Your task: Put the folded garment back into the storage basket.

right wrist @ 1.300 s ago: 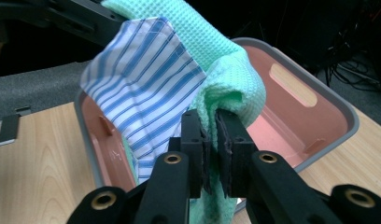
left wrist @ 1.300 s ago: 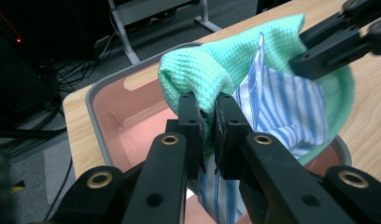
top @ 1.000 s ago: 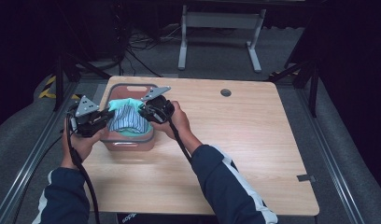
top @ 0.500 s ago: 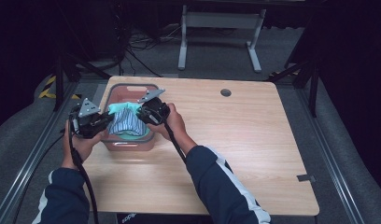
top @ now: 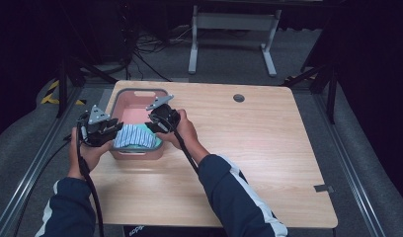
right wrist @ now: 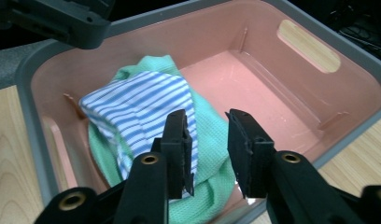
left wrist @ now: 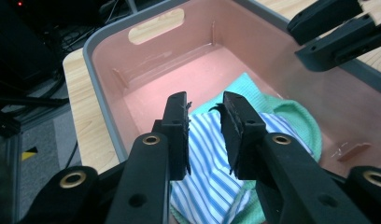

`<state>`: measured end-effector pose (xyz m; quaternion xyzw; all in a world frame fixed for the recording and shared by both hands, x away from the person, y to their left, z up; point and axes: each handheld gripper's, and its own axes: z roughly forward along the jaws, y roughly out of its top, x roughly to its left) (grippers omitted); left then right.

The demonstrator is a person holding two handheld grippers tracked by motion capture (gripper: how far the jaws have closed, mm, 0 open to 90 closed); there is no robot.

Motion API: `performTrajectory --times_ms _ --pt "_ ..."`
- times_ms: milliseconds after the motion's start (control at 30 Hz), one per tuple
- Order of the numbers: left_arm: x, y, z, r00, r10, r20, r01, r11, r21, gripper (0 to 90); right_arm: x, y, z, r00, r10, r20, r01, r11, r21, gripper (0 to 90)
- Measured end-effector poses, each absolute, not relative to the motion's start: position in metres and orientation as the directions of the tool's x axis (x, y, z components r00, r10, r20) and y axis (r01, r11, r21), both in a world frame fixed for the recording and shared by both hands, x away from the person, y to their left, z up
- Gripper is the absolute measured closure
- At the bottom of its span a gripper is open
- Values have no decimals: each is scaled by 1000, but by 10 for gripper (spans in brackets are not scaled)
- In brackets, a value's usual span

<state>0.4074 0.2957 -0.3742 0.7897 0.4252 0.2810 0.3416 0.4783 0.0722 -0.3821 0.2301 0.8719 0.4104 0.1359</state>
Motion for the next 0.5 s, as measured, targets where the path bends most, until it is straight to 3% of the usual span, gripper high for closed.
performTrajectory --times_ms 200,500 --pt "406 294 -374 485 860 157 476 -411 778 692 477 66 -379 -858 512 -35 291 542 788 601" --pt "401 284 -369 504 851 151 448 -406 797 645 472 54 -370 -859 508 -63 260 540 800 610"
